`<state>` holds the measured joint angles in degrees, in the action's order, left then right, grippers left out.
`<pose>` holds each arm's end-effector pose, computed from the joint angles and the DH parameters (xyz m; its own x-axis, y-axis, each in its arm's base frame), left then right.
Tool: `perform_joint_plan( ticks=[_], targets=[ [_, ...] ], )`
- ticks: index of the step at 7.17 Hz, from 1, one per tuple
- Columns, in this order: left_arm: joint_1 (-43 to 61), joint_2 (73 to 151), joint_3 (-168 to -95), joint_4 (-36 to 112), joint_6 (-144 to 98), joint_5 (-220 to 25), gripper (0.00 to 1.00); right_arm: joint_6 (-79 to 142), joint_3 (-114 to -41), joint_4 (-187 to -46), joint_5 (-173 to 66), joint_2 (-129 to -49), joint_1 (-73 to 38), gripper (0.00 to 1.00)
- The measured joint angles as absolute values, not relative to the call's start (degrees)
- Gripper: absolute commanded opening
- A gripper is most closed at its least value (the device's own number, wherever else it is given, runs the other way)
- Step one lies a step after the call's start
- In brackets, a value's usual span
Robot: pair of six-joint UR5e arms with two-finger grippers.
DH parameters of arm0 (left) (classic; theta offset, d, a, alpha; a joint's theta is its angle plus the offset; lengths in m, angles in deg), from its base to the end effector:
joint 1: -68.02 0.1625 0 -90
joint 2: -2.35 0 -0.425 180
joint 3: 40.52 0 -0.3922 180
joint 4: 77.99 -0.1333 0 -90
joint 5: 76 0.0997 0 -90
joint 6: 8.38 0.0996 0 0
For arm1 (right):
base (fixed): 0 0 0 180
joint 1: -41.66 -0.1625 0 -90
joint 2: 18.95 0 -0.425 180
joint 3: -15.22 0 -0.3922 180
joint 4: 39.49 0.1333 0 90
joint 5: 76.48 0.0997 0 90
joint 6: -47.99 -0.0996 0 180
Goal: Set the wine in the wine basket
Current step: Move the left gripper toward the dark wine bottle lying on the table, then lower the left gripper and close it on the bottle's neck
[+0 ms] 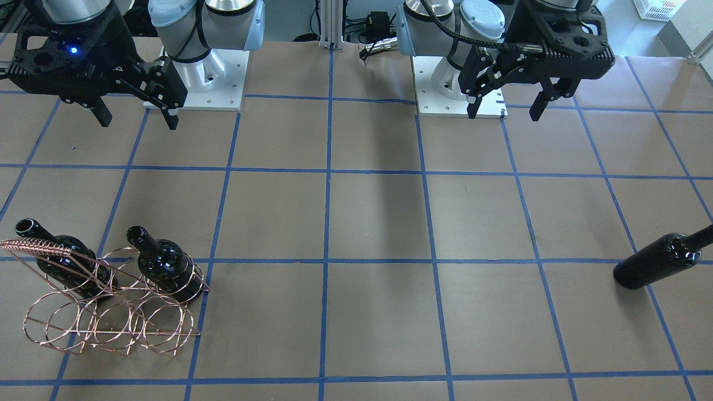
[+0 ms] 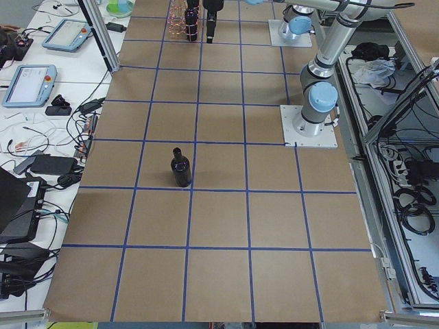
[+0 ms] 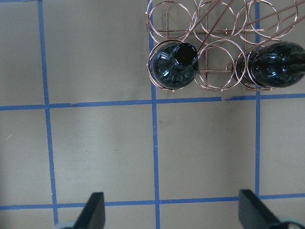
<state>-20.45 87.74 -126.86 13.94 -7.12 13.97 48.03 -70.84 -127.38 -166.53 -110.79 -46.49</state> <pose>-0.1209 -0.4674 0.5546 -1.0000 -0.0048 -0.0019 -0.0045 0.9939 -0.1104 0.1176 -0.4865 0.5338 -0.9995 0.0316 0.0009 0.0315 0.9975 -0.0640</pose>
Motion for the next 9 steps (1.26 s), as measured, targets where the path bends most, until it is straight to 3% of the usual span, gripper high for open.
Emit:
perform_joint_plan(
  ticks=[3, 9],
  targets=[
    [-14.64, 87.75, -125.99, 13.91, -4.02, 14.09, 1.00, 48.07, -70.87, -127.38, -166.49, -110.79, -46.49, 1.00],
    [9.93, 91.73, -124.56, 11.26, 24.69, 13.39, 1.00, 48.08, -70.92, -127.38, -166.48, -110.80, -46.49, 1.00]
  ],
)
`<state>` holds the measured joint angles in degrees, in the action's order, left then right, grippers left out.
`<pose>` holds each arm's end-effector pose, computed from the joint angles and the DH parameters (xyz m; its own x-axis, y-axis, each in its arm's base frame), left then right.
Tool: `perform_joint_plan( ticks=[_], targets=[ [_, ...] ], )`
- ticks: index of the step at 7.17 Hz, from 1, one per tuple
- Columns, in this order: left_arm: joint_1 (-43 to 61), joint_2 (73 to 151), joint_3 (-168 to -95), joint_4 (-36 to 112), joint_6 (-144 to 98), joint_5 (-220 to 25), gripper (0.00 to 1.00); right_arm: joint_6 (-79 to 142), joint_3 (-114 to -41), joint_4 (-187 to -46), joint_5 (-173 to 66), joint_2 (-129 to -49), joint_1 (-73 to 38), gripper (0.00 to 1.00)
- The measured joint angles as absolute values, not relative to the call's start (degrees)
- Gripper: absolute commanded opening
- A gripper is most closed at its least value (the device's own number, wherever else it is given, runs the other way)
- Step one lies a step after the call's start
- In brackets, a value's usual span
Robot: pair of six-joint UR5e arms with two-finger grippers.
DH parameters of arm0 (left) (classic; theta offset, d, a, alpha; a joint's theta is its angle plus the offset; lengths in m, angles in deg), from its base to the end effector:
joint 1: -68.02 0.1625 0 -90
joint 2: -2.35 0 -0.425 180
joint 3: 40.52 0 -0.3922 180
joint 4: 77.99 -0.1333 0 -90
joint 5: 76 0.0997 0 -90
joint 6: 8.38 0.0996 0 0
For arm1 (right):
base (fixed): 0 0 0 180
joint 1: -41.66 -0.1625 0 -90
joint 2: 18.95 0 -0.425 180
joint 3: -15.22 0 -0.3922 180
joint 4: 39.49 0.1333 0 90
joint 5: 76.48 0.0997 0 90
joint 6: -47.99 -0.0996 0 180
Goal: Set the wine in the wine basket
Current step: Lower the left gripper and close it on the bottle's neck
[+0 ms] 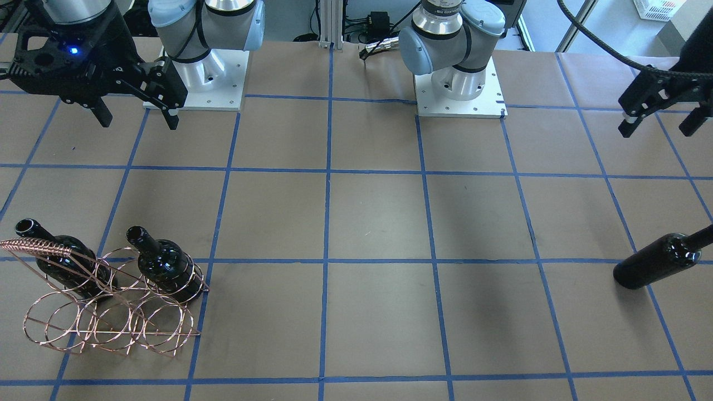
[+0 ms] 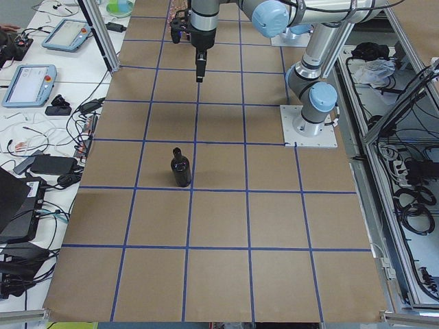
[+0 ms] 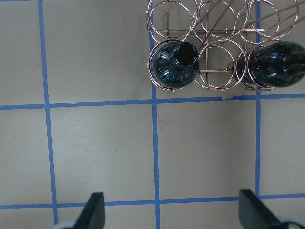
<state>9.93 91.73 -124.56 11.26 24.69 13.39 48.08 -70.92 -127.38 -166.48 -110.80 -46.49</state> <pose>0.1484 -0.4926 0.5464 -0.9980 0.0175 -0.0608 0.0242 0.9933 -0.1127 0.1177 -0.4863 0.5332 -0.9995 0.0307 0.0001 0.0306 0.9976 -0.0628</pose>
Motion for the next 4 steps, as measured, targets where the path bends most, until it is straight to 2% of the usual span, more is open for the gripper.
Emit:
perform_joint_plan(
  ticks=[4],
  targets=[
    [18.89, 98.95, -124.63, 2.74, 41.76, 7.93, 0.98, 48.08, -70.92, -127.38, -166.48, -110.79, -46.49, 1.00]
  ],
)
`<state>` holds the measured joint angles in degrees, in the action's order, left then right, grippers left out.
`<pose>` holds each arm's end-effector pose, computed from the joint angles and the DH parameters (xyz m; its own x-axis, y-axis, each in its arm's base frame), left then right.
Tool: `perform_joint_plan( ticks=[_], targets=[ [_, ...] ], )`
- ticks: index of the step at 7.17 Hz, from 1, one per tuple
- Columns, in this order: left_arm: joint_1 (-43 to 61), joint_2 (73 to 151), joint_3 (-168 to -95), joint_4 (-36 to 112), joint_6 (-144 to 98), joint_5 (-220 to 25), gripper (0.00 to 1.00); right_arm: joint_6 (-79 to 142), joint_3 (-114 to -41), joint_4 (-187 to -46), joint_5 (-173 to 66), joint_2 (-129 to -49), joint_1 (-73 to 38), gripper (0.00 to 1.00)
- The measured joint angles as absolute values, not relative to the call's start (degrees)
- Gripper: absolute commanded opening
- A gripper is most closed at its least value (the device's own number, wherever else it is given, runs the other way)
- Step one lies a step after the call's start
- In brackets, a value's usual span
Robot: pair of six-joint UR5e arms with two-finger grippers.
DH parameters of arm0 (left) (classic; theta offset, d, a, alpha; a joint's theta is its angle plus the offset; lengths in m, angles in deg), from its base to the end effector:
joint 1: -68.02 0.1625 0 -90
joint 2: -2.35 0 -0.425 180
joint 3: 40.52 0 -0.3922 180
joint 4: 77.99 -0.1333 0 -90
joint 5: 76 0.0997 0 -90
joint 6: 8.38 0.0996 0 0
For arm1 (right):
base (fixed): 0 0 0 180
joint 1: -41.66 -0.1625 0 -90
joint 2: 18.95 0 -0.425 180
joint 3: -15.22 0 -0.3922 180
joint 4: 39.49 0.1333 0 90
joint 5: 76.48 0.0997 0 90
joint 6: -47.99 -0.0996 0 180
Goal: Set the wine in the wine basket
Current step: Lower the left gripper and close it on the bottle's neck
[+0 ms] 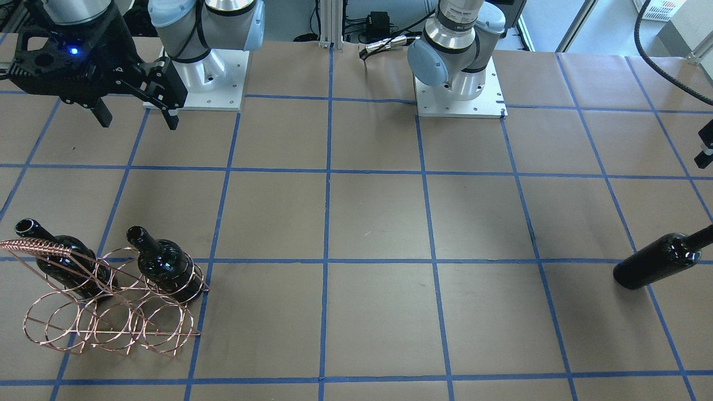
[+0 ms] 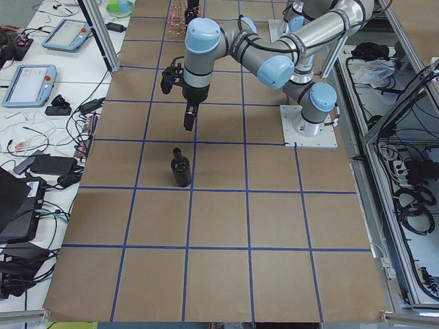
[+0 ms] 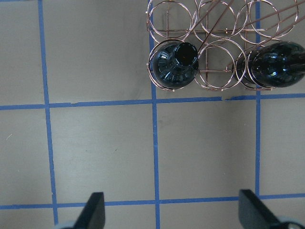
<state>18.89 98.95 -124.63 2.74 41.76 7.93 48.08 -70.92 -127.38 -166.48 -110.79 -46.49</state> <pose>0.2540 -0.5133 0.4967 -0.9852 0.1646 -0.0472 0.1704 0.9696 -0.1757 0.1177 -0.4864 0.5331 -0.9995 0.0307 0.0001 0.0306 0.9976 -0.0626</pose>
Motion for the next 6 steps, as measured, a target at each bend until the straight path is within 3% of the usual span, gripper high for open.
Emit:
perform_joint_plan(
  ticks=[5, 6],
  targets=[
    [20.79, 108.34, -124.94, -5.15, 45.53, 4.12, 0.93, 48.05, -70.90, -127.38, -166.48, -110.79, -46.49, 1.00],
    [20.82, 109.60, -125.04, -5.80, 45.35, 4.06, 0.87, 48.02, -70.91, -127.38, -166.48, -110.79, -46.49, 1.00]
  ],
)
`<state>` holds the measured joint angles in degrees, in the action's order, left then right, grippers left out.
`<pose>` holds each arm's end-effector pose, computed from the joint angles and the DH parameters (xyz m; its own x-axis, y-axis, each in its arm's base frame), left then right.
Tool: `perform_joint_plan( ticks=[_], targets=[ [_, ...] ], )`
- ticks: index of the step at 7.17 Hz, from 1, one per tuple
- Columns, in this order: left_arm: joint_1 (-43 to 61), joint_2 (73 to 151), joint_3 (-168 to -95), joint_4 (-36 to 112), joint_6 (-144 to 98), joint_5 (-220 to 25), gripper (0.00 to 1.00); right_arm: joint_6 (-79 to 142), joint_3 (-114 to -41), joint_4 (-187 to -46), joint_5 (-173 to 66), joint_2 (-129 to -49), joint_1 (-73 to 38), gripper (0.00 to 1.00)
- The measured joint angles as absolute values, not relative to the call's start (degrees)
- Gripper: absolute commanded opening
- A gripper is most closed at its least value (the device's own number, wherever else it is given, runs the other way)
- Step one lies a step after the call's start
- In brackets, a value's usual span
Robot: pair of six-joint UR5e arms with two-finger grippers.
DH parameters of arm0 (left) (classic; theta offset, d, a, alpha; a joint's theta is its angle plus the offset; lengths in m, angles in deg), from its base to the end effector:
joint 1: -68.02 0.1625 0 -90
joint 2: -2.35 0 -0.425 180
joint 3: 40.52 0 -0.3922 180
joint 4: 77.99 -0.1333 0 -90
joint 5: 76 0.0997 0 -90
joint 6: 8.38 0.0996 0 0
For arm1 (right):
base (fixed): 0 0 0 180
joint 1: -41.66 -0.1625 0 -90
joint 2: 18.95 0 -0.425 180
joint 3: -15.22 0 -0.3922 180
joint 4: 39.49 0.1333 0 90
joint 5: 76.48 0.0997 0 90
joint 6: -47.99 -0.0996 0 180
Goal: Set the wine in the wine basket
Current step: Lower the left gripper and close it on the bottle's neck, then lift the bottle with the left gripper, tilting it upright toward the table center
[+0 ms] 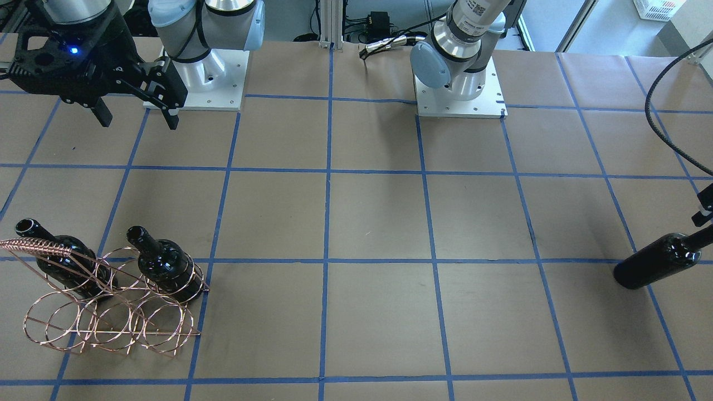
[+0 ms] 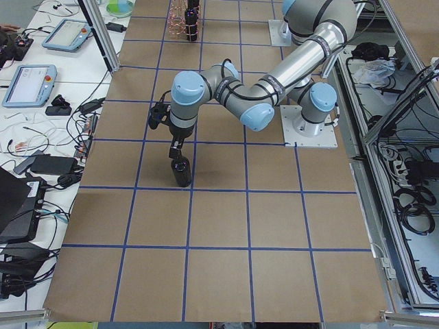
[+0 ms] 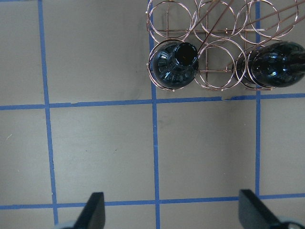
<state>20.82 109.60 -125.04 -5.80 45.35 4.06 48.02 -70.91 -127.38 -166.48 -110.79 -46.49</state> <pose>0.3105 -0.5568 0.4013 -0.9796 0.2002 0.0167 0.1929 0.9605 -0.2006 0.1177 -0.4864 0.5332 -0.9995 0.0318 0.0000 0.0317 0.9975 -0.0628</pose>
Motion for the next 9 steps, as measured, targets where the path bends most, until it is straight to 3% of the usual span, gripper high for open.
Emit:
perform_joint_plan(
  ticks=[3, 5, 6, 9],
  targets=[
    [20.82, 111.10, -125.55, -6.17, 43.12, 3.83, 0.83, 48.00, -70.92, -127.40, -166.41, -110.79, -46.49, 1.00],
    [20.82, 111.81, -125.60, -6.18, 42.67, 3.89, 0.72, 48.06, -70.92, -127.39, -166.40, -110.79, -46.49, 1.00],
    [20.82, 112.24, -125.60, -6.21, 42.54, 3.97, 0.71, 48.07, -70.92, -127.39, -166.41, -110.79, -46.49, 1.00],
    [20.82, 112.69, -125.60, -6.75, 42.10, 4.01, 0.01, 48.15, -70.92, -127.42, -166.48, -110.79, -46.49, 1.00]
  ],
)
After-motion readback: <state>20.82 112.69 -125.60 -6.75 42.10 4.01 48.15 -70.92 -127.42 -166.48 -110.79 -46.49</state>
